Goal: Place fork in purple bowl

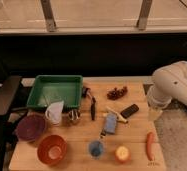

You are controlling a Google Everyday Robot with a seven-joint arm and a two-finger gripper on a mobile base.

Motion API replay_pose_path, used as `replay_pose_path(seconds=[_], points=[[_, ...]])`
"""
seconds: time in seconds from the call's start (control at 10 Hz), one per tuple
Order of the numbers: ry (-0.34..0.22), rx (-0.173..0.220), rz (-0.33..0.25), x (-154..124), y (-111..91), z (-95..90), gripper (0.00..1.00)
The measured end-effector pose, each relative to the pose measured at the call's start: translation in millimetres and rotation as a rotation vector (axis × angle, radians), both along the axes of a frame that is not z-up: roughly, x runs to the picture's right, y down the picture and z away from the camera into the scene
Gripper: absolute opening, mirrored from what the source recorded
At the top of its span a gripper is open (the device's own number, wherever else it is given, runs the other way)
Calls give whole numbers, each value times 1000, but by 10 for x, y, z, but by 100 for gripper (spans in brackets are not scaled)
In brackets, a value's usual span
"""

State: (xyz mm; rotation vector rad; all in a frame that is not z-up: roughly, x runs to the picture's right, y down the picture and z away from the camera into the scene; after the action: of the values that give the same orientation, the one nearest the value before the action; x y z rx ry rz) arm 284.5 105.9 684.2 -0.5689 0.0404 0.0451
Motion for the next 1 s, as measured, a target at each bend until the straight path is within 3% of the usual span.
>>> replay_pose_path(seconds=[1.0], points=[[-12,2,-4,3,-24,0,65]])
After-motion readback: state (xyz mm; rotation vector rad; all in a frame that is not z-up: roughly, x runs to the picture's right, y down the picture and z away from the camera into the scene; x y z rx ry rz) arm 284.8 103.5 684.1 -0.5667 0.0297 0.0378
